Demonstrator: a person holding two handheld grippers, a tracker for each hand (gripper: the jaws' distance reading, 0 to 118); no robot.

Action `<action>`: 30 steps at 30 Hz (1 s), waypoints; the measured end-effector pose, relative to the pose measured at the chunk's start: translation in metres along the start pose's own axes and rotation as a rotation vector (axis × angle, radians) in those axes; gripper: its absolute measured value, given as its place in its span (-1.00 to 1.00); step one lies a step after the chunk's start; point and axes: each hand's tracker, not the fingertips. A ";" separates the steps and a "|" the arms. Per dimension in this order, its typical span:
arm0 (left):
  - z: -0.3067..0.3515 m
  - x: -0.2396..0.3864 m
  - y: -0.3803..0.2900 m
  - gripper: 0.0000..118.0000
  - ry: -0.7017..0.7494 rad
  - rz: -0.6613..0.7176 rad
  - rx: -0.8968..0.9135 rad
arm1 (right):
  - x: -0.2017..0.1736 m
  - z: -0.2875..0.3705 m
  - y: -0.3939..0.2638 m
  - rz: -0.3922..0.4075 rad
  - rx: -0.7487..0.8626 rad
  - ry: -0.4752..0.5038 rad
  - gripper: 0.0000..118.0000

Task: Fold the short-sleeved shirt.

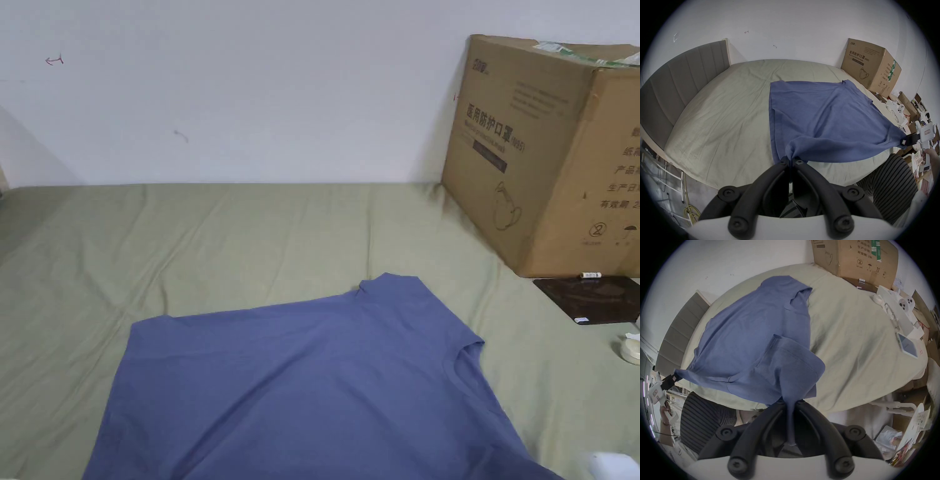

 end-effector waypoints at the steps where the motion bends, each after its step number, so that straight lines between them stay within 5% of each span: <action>1: -0.001 -0.003 0.000 -0.98 0.000 0.003 -0.004 | 0.000 0.006 -0.001 0.012 0.004 -0.018 -0.91; 9: -0.006 -0.002 0.012 -0.98 -0.013 -0.029 -0.033 | 0.000 0.031 0.025 -0.039 0.026 -0.003 -0.91; 14: -0.040 -0.013 0.076 -0.98 0.004 -0.009 -0.090 | -0.025 0.020 0.094 0.038 0.063 -0.021 -0.91; 18: -0.090 -0.015 0.126 -0.98 0.010 -0.091 -0.097 | -0.030 -0.023 0.167 0.023 0.072 -0.045 -0.91; 24: -0.166 -0.035 0.167 -0.90 -0.019 0.023 -0.164 | -0.043 -0.093 0.235 0.015 0.071 -0.066 -0.90; 25: -0.170 -0.037 0.167 -0.86 -0.037 0.083 -0.174 | -0.047 -0.098 0.239 0.014 0.081 -0.077 -0.82; 26: -0.174 -0.043 0.166 -0.82 -0.066 0.151 -0.178 | -0.042 -0.107 0.245 0.009 0.095 -0.076 -0.44; 27: -0.179 -0.048 0.166 -0.69 -0.108 0.208 -0.217 | -0.045 -0.109 0.245 0.008 0.118 -0.083 0.12; 28: -0.182 -0.052 0.163 -0.33 -0.156 0.257 -0.208 | -0.047 -0.112 0.244 0.008 0.135 -0.107 0.60; 29: -0.181 -0.054 0.158 0.57 -0.192 0.287 -0.187 | -0.048 -0.114 0.242 0.007 0.149 -0.115 0.70; 30: -0.182 -0.053 0.155 0.93 -0.196 0.271 -0.177 | -0.046 -0.116 0.241 -0.002 0.154 -0.107 0.70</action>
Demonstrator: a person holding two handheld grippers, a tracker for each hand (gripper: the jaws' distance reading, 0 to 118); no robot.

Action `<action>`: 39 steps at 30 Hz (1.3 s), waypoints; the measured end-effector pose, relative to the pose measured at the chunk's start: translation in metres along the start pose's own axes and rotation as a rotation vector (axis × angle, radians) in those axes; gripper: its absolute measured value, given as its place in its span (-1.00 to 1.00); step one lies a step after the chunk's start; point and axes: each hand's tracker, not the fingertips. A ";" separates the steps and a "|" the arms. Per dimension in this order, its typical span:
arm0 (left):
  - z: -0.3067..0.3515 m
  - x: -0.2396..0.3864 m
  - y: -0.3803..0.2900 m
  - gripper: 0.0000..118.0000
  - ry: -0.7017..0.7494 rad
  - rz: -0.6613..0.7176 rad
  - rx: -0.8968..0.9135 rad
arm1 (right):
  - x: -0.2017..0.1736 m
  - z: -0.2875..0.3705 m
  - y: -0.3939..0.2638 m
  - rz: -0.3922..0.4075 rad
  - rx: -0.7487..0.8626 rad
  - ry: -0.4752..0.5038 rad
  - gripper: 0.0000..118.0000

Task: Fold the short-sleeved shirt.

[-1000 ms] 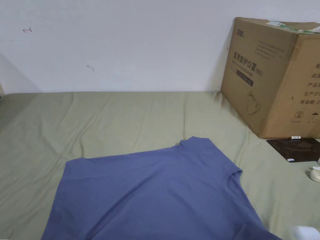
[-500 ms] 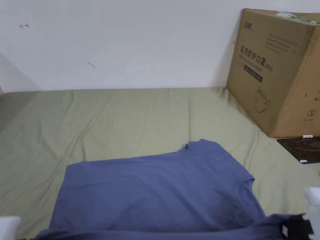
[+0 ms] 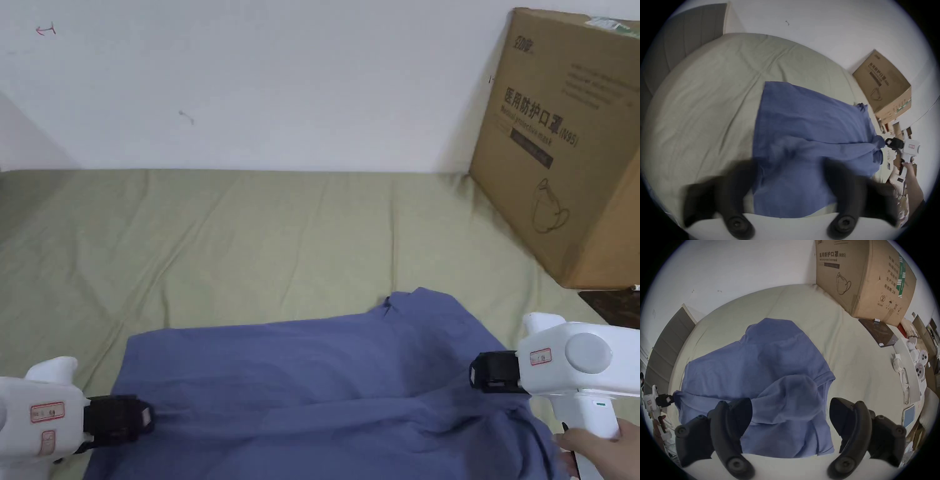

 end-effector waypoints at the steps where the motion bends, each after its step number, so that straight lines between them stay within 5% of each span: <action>1: 0.001 0.002 -0.002 0.99 -0.015 -0.015 0.003 | 0.001 -0.002 0.000 -0.014 -0.010 0.015 0.70; 6: 0.016 0.013 -0.008 0.81 -0.010 -0.059 0.021 | 0.005 0.006 -0.010 -0.052 0.004 0.048 0.70; 7: 0.022 0.016 -0.010 0.66 -0.028 -0.053 0.020 | 0.005 0.012 -0.012 -0.052 0.008 0.059 0.69; 8: 0.030 0.018 -0.013 0.28 -0.043 -0.042 0.023 | 0.002 0.023 -0.016 -0.052 0.015 0.072 0.61; 9: 0.040 0.020 -0.016 -0.13 -0.063 -0.029 0.027 | 0.002 0.036 -0.022 -0.063 0.042 0.107 0.38; 10: 0.049 0.023 -0.022 -0.53 -0.069 -0.019 0.034 | 0.001 0.049 -0.028 -0.069 0.060 0.130 -0.06; 11: 0.051 0.021 -0.027 -0.81 -0.057 -0.024 0.048 | 0.000 0.064 -0.036 -0.069 0.089 0.151 -0.63; 12: 0.060 0.025 -0.036 -0.86 -0.037 -0.043 0.083 | -0.003 0.077 -0.045 -0.065 0.114 0.152 -0.81; 17: 0.109 0.047 -0.088 -0.99 0.030 -0.148 0.264 | -0.009 0.132 -0.096 -0.032 0.198 0.201 -0.94; 20: 0.127 0.056 -0.102 -1.00 0.041 -0.103 0.277 | -0.018 0.159 -0.117 -0.012 0.253 0.188 -0.94; 25: 0.093 0.039 -0.087 -0.95 0.139 -0.060 0.050 | -0.028 0.177 -0.133 -0.012 0.260 0.236 -0.94; 26: 0.084 0.034 -0.087 -0.53 0.153 -0.053 0.037 | -0.029 0.173 -0.134 -0.014 0.239 0.247 -0.94; 28: 0.062 0.025 -0.086 0.85 0.190 -0.042 0.025 | -0.032 0.170 -0.137 -0.022 0.217 0.242 -0.94; 29: 0.049 0.021 -0.086 0.98 0.240 -0.028 -0.016 | -0.032 0.167 -0.139 -0.031 0.203 0.241 -0.94; 37: -0.030 -0.014 -0.075 0.83 0.348 -0.039 -0.180 | -0.018 0.153 -0.142 -0.109 0.142 0.219 -0.94; 39: -0.030 0.008 -0.086 0.55 0.410 -0.125 -0.133 | -0.009 0.150 -0.138 -0.136 0.148 0.180 -0.94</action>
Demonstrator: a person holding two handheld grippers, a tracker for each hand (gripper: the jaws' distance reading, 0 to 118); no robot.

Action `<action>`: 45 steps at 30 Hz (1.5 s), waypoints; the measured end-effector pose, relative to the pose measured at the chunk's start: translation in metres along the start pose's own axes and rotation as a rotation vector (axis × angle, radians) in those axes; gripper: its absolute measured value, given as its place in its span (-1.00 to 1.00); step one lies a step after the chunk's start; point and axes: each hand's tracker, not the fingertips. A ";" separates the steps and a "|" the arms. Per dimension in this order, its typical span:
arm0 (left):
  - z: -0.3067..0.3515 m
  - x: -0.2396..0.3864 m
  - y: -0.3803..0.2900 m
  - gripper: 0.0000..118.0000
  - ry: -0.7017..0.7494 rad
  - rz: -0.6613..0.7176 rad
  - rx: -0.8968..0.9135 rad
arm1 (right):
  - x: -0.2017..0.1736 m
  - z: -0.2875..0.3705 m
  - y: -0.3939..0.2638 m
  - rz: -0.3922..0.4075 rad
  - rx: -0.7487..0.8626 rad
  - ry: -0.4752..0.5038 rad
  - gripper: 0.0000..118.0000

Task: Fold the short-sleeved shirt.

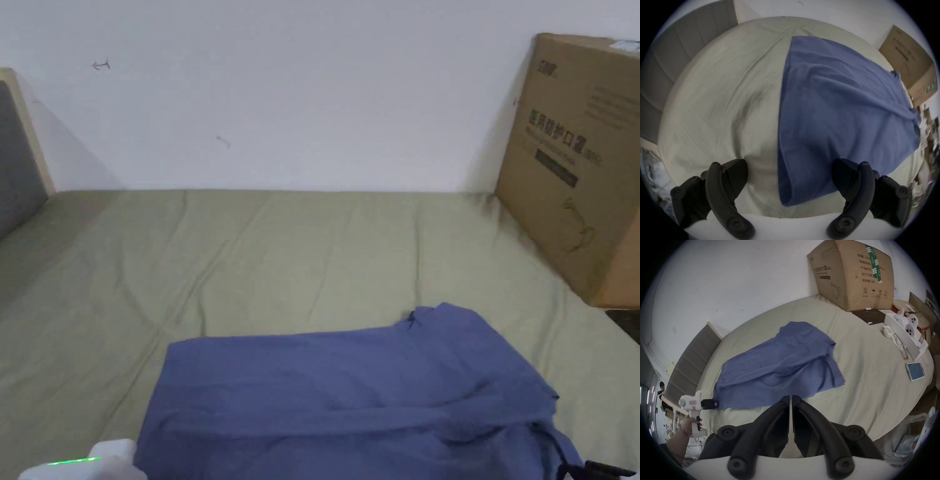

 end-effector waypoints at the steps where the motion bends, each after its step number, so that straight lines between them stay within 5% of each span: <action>1: 0.007 0.004 0.000 0.13 -0.011 -0.029 0.045 | 0.013 -0.006 0.004 -0.008 0.010 -0.021 -0.93; 2: 0.021 0.010 -0.003 -0.42 -0.035 -0.034 0.093 | 0.020 -0.007 0.008 -0.015 0.024 -0.040 -0.93; 3: 0.031 0.014 -0.005 -0.61 -0.058 -0.043 0.132 | 0.027 -0.009 0.011 -0.024 0.029 -0.052 -0.93; 4: 0.036 0.019 -0.007 -0.61 -0.074 -0.057 0.160 | 0.035 -0.011 0.015 -0.045 0.025 -0.060 -0.92; 5: 0.041 0.023 -0.008 -0.96 -0.155 -0.068 0.170 | 0.046 -0.017 0.020 -0.071 0.018 -0.056 -0.91; 7: 0.049 0.024 -0.006 -0.96 -0.176 -0.059 0.166 | 0.060 -0.028 0.029 -0.132 0.007 -0.045 -0.86; 8: 0.054 0.025 -0.004 -0.96 -0.166 -0.064 0.168 | 0.068 -0.037 0.035 -0.154 -0.008 -0.034 -0.47; 10: 0.060 0.022 -0.001 -0.96 -0.141 -0.065 0.197 | 0.082 -0.063 0.046 -0.203 -0.102 -0.007 0.79; 12: 0.063 0.013 0.007 -0.96 -0.133 -0.050 0.209 | 0.091 -0.087 0.055 -0.225 -0.136 -0.045 0.99; 16: 0.064 -0.001 0.011 -0.96 -0.127 -0.018 0.205 | 0.104 -0.141 0.079 -0.174 -0.265 -0.157 0.94; 20: 0.057 0.000 0.007 -0.96 -0.132 -0.013 0.163 | 0.089 -0.173 0.065 -0.049 -0.404 -0.119 0.29; 22: 0.054 0.001 0.006 -0.96 -0.131 -0.009 0.155 | 0.074 -0.166 0.054 0.086 -0.354 -0.238 0.01; 24: 0.050 -0.003 0.004 -0.96 -0.136 0.003 0.148 | 0.067 -0.158 0.056 0.126 -0.334 -0.223 -0.73; 26: 0.051 -0.005 0.005 -0.96 -0.149 0.015 0.152 | 0.063 -0.146 0.047 0.102 -0.307 -0.135 -0.76; 28: 0.060 -0.006 0.005 -0.96 -0.159 0.015 0.162 | 0.059 -0.130 0.046 0.123 -0.263 -0.181 -0.76; 33: 0.089 -0.019 0.004 -0.96 -0.178 0.032 0.202 | 0.066 -0.074 0.047 0.002 -0.191 -0.064 -0.76; 41: 0.112 -0.041 -0.055 -0.96 -0.247 -0.003 0.075 | 0.081 -0.014 -0.027 0.006 -0.311 -0.060 -0.76; 45: 0.093 -0.049 -0.077 -0.96 -0.246 -0.043 0.066 | 0.094 -0.033 -0.054 -0.019 -0.388 -0.096 -0.76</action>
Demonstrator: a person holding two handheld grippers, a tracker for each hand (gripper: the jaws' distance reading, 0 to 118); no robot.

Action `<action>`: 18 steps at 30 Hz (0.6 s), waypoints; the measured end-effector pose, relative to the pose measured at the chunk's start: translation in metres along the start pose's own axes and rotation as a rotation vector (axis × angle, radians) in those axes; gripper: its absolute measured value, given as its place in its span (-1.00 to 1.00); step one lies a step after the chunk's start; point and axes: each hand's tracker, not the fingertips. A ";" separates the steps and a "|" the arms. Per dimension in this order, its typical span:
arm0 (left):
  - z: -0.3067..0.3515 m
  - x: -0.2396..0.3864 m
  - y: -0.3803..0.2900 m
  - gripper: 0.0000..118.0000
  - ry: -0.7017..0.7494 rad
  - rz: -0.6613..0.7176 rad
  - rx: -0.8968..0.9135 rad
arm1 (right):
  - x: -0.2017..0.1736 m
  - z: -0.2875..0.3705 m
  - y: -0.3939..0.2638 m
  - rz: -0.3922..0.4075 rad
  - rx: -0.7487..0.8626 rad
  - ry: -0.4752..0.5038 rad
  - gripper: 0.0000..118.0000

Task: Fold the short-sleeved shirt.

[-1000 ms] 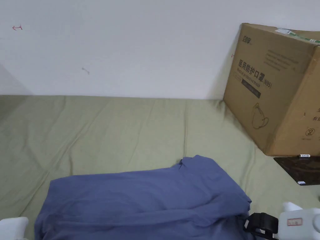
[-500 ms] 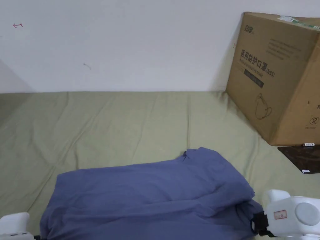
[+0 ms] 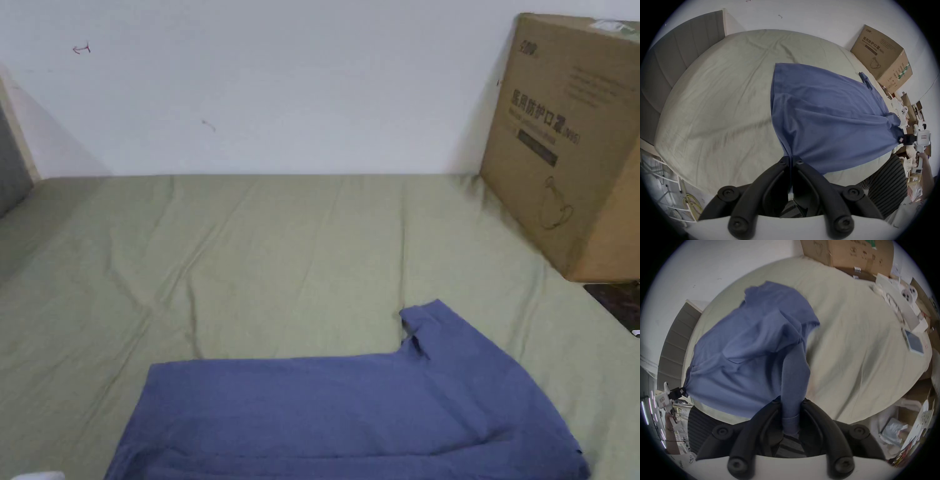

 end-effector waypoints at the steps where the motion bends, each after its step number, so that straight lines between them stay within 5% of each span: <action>1: -0.001 -0.003 -0.002 -0.94 -0.029 0.022 0.024 | -0.001 -0.004 -0.002 -0.016 0.004 0.001 -0.75; 2: 0.000 -0.006 -0.001 -0.67 -0.045 0.054 0.032 | -0.002 -0.004 -0.004 -0.030 0.012 -0.004 -0.69; 3: 0.003 -0.008 0.001 -0.15 -0.040 0.078 0.035 | -0.005 -0.002 -0.005 -0.042 0.026 -0.010 -0.52; 4: 0.006 -0.009 0.002 0.59 -0.029 0.083 0.043 | 0.000 -0.005 0.001 -0.047 0.034 -0.019 -0.16; 5: 0.007 -0.010 0.002 1.00 -0.019 0.075 0.040 | -0.001 -0.001 0.001 -0.043 0.041 -0.020 0.50; 6: 0.010 -0.011 0.003 0.93 -0.016 0.077 0.040 | -0.003 0.003 0.000 -0.039 0.044 -0.014 0.84; 7: 0.024 -0.009 0.005 0.91 -0.050 0.073 0.126 | -0.004 0.008 0.003 -0.033 0.044 -0.001 0.93; 15: 0.058 0.022 0.045 0.83 -0.110 0.072 0.308 | -0.061 0.078 0.020 -0.025 0.343 0.096 0.91; 18: 0.075 0.057 0.059 0.10 -0.093 -0.059 0.512 | -0.097 0.103 0.024 0.046 0.560 0.138 0.65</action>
